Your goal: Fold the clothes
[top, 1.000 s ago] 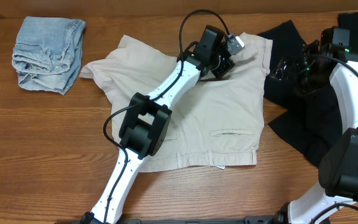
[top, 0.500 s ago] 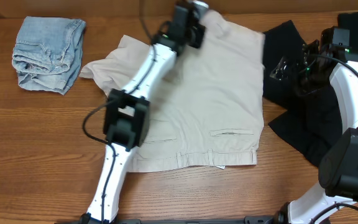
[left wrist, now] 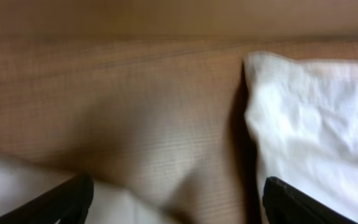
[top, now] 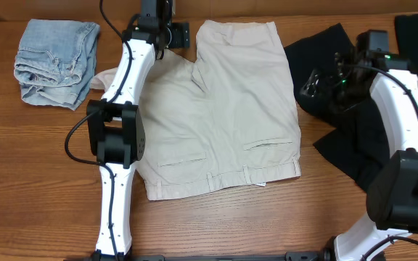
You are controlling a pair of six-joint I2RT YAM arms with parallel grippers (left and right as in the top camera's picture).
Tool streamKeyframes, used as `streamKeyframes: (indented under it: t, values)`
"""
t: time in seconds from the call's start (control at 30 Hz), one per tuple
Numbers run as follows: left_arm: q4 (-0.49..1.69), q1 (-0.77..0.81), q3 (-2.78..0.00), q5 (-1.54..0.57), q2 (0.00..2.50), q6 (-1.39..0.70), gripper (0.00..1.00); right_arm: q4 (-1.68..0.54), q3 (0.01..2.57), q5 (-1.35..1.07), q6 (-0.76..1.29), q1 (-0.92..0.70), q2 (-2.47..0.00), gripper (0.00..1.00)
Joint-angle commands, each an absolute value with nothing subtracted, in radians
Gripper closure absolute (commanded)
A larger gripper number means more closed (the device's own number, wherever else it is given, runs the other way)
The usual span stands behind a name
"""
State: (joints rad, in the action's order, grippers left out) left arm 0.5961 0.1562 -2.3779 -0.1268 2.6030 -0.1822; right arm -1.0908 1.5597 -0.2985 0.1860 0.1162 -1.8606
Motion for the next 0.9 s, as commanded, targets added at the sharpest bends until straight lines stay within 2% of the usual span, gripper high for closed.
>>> streamKeyframes:
  t: [0.0, 0.23, 0.33, 0.57, 0.63, 0.67, 0.73, 0.87]
  values:
    - [0.716, 0.147, -2.406, -0.157, 2.379, -0.113, 0.07, -1.103, 1.487, -0.269, 0.183, 0.072, -1.852, 0.06]
    - [0.904, 0.132, -2.406, -0.109, 2.128, -0.081, 0.03, -1.016, 1.246, -0.267, 0.218, 0.033, -1.852, 0.17]
    - [0.941, 0.131, -2.406, -0.084, 2.052, -0.08, 0.02, -0.985, 1.184, -0.314, 0.217, 0.016, -1.852, 0.26]
    - [0.988, 0.131, -2.406, -0.065, 2.004, -0.055, 0.03, -0.969, 1.134, -0.316, 0.218, -0.043, -1.852, 0.31]
    - [1.001, 0.131, -2.406, -0.046, 2.008, -0.056, 0.04, -0.942, 1.107, -0.315, 0.226, -0.064, -1.852, 0.35]
    - [1.006, 0.131, -2.406, -0.024, 2.009, -0.056, 0.05, -0.929, 1.093, -0.311, 0.239, -0.073, -1.852, 0.46]
    - [1.009, 0.131, -2.406, 0.005, 2.01, -0.056, 0.05, -0.923, 1.085, -0.295, 0.241, -0.078, -1.852, 0.96]
    - [1.01, 0.131, -2.406, 0.008, 2.01, -0.056, 0.05, -0.952, 1.113, -0.266, 0.262, -0.05, -1.843, 0.96]
